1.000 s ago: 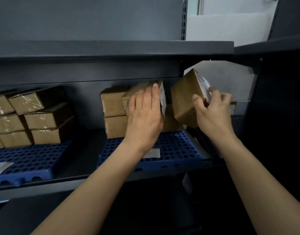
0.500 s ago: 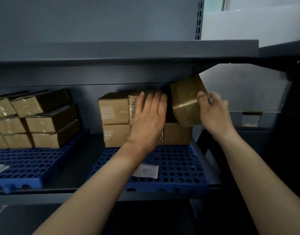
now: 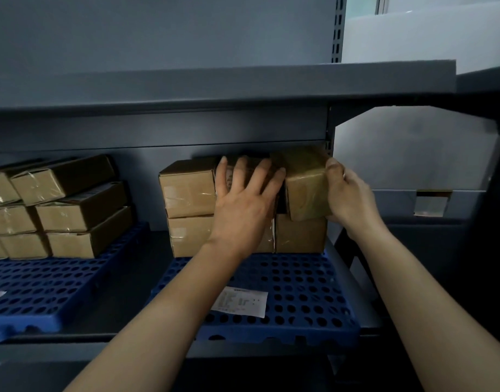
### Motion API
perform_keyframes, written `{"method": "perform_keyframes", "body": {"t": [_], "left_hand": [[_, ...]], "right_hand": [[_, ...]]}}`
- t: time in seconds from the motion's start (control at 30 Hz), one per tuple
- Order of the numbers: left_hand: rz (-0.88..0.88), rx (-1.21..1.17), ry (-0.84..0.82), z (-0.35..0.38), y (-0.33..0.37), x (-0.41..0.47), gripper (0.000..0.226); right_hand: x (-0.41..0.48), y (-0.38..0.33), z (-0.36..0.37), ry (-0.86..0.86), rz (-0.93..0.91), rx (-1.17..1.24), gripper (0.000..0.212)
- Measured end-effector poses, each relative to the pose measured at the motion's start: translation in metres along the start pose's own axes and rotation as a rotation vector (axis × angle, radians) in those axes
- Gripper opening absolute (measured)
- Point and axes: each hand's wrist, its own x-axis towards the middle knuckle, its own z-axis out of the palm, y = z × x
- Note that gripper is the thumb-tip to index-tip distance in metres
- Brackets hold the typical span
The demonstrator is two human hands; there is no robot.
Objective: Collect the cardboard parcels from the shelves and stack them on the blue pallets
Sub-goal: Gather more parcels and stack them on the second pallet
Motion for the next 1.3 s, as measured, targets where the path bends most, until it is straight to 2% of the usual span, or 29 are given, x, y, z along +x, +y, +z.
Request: {"method": "perform_keyframes", "body": {"t": [0.13, 0.23, 0.33, 0.43, 0.73, 0.9, 1.13, 1.3], "left_hand": [[-0.020, -0.021, -0.001, 0.007, -0.006, 0.001, 0.087], [-0.011, -0.035, 0.017, 0.013, -0.009, -0.001, 0.083], [-0.004, -0.052, 0.015, 0.017, -0.014, -0.001, 0.082], [-0.044, -0.035, 0.013, 0.019, -0.019, 0.000, 0.083], [-0.048, -0.061, 0.010, 0.024, -0.025, -0.001, 0.074], [-0.064, -0.112, 0.035, 0.022, -0.030, -0.004, 0.075], [-0.088, -0.183, 0.065, 0.008, -0.041, -0.015, 0.062], [-0.056, -0.204, 0.052, -0.002, -0.043, -0.023, 0.054]], "right_hand": [[0.003, 0.005, 0.005, -0.004, -0.037, -0.010, 0.069], [0.008, 0.010, 0.010, -0.012, -0.084, -0.088, 0.057], [0.011, 0.011, 0.014, -0.050, -0.085, -0.051, 0.048], [0.012, 0.011, 0.017, -0.067, -0.055, 0.014, 0.052], [0.012, 0.010, 0.024, -0.040, -0.069, -0.009, 0.056], [0.009, 0.008, 0.022, -0.006, -0.076, -0.039, 0.052], [-0.011, -0.004, 0.019, 0.073, -0.112, -0.047, 0.053], [-0.025, -0.010, 0.023, 0.206, -0.222, -0.224, 0.050]]}}
